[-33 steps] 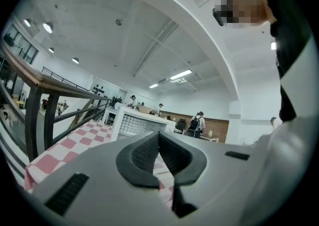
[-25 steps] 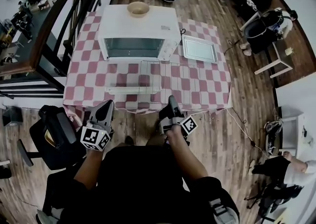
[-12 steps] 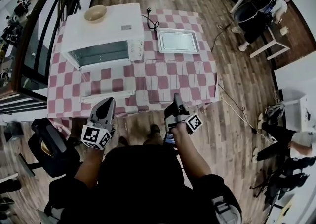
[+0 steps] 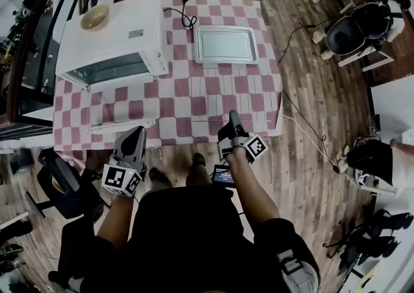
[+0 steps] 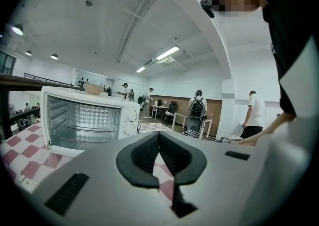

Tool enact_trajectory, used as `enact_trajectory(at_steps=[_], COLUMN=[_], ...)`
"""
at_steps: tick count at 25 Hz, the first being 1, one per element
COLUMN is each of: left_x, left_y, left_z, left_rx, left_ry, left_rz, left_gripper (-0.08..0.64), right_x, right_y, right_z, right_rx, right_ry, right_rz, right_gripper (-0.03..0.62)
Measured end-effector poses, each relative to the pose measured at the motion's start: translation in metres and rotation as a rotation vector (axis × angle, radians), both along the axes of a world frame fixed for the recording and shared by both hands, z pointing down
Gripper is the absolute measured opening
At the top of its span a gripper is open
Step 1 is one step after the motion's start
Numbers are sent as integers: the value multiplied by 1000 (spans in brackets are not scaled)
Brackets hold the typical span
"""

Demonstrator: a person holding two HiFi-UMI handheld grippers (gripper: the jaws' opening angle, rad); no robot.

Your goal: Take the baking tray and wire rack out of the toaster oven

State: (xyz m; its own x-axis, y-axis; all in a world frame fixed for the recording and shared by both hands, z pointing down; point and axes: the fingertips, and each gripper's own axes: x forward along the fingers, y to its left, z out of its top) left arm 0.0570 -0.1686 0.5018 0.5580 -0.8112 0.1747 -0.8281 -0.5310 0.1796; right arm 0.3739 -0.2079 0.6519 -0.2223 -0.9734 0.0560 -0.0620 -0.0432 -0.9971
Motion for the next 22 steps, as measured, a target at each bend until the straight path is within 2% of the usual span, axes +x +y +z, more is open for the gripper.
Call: enact_trajectory(at_steps=[4, 10, 18, 22], left_x=[11, 19, 29, 28], left_y=[-10, -3, 3, 6], left_z=[10, 25, 28, 29], left_rx=[-22, -76, -90, -80], left_ry=[-18, -30, -32, -41], left_rz=[-32, -108, -127, -130], left_gripper=[-6, -6, -6, -6], right_x=[12, 19, 26, 29], right_y=[-25, -35, -48, -52], right_z=[28, 58, 71, 78], right_rx=[-41, -120, -156, -177], right_ry=[-37, -61, -73, -43], right_rz=[-4, -42, -35, -31], right_gripper=[5, 4, 5, 5])
